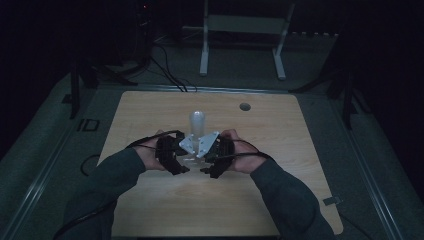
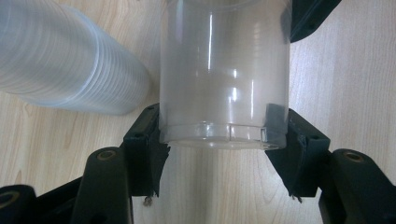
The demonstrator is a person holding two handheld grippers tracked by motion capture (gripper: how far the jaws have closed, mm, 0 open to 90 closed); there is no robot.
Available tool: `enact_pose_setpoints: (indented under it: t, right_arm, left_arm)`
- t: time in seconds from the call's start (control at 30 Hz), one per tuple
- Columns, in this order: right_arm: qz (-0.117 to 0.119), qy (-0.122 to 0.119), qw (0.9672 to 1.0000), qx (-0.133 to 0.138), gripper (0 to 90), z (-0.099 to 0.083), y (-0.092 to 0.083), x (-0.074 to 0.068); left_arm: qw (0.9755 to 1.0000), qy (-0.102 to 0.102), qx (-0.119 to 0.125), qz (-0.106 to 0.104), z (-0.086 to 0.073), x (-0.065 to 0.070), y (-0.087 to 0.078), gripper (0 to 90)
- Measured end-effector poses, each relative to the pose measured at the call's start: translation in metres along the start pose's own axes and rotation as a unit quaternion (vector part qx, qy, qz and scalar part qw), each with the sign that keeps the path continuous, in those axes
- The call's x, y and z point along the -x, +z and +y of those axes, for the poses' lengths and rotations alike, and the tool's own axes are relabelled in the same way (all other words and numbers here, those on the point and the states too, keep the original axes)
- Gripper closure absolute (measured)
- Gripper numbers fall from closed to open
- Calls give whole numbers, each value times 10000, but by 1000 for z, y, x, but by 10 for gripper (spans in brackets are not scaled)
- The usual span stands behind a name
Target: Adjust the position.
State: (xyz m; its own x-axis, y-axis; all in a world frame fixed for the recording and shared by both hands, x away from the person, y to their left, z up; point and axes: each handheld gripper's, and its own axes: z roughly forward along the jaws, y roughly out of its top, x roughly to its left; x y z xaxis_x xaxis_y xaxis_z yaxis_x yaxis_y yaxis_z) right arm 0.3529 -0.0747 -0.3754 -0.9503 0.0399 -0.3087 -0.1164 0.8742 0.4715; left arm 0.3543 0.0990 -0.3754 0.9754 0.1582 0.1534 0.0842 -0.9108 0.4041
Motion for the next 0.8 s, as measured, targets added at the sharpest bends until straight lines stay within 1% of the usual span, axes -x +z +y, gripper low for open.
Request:
enact_pose_setpoints:
  t: [0.1,0.17,0.2,0.23,0.3,0.33,0.37,0.4,0.47,0.57,0.6,0.8]
  right_arm:
    - [14,30,9999,142,194,0,-4,1]
    - [7,56,9998,168,194,0,-5,1]
    - [3,60,9996,290,186,0,-8,2]
    - [3,60,9996,290,186,0,-8,2]
    - [9,128,9991,394,182,0,-12,3]
    - [9,128,9991,394,182,0,-12,3]
    - [18,151,9989,449,182,0,-13,3]
    - [20,197,9984,528,182,0,-16,4]
    - [-17,207,9979,607,182,1,-18,4]
    - [-55,240,9976,644,183,0,-20,5]
    - [-74,251,9974,666,183,-1,-21,6]
    - [-94,328,9959,834,185,-3,-28,9]
  left_arm:
    - [10000,-40,46,19,-2,-1,0,410]
    - [10000,-40,46,19,-2,-1,0,411]
    - [9999,-87,97,4,-4,-2,0,410]
    - [9999,-87,97,4,-4,-2,0,411]
    - [9998,-117,158,24,-5,-2,0,411]
    - [9998,-117,158,24,-5,-2,0,411]
    - [9998,-117,158,24,-5,-2,0,411]
    - [9996,-174,235,36,-7,-3,1,411]
    - [9994,-203,281,46,-8,-4,1,410]
    - [9991,-253,349,36,-11,-5,2,411]
    - [9988,-302,395,43,-13,-4,2,411]
    - [9975,-430,560,57,-21,-6,0,411]
